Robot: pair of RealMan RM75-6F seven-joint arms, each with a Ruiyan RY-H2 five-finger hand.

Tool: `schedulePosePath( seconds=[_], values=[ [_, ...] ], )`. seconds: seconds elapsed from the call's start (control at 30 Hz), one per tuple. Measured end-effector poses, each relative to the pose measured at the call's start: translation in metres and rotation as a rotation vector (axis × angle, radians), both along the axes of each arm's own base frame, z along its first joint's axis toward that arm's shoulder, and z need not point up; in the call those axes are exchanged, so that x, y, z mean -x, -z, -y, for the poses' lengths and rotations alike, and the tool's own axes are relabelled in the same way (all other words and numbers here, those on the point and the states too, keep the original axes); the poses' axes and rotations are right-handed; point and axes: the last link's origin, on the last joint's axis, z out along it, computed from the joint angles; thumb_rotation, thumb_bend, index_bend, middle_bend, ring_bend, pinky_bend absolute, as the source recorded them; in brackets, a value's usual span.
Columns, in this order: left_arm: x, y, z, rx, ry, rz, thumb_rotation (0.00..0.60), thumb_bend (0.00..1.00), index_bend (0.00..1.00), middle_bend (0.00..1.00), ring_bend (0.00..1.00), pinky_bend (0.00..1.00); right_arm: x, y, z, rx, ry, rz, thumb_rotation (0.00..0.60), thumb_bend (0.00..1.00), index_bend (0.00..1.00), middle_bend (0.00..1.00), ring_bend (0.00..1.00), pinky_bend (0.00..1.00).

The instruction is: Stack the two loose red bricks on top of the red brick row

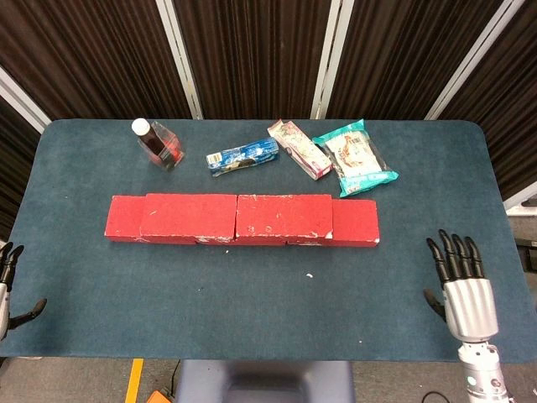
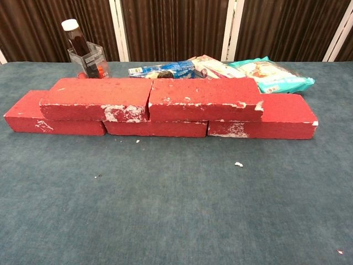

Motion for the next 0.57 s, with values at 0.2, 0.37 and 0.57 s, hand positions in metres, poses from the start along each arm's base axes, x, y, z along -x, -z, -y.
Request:
schedulePosePath(
  seconds=[0.2, 0.37, 0.57],
  values=[
    [-0.002, 0.004, 0.001, 0.034, 0.009, -0.018, 0.6, 0.2, 0.0, 0.0, 0.0, 0.0, 0.016, -0.008, -0.003, 0.008, 0.105, 0.03, 0.6, 0.16, 0.14, 0.07, 0.0, 0.0],
    [-0.004, 0.009, 0.001, 0.069, 0.008, -0.04, 0.6, 0.2, 0.0, 0.0, 0.0, 0.0, 0.026, -0.017, -0.003, -0.003, 0.22, 0.08, 0.6, 0.16, 0.14, 0.07, 0.0, 0.0],
    [-0.007, 0.013, 0.001, 0.077, 0.01, -0.05, 0.6, 0.21, 0.0, 0.0, 0.0, 0.0, 0.026, -0.023, -0.004, -0.016, 0.262, 0.115, 0.6, 0.16, 0.14, 0.07, 0.0, 0.0]
  ],
)
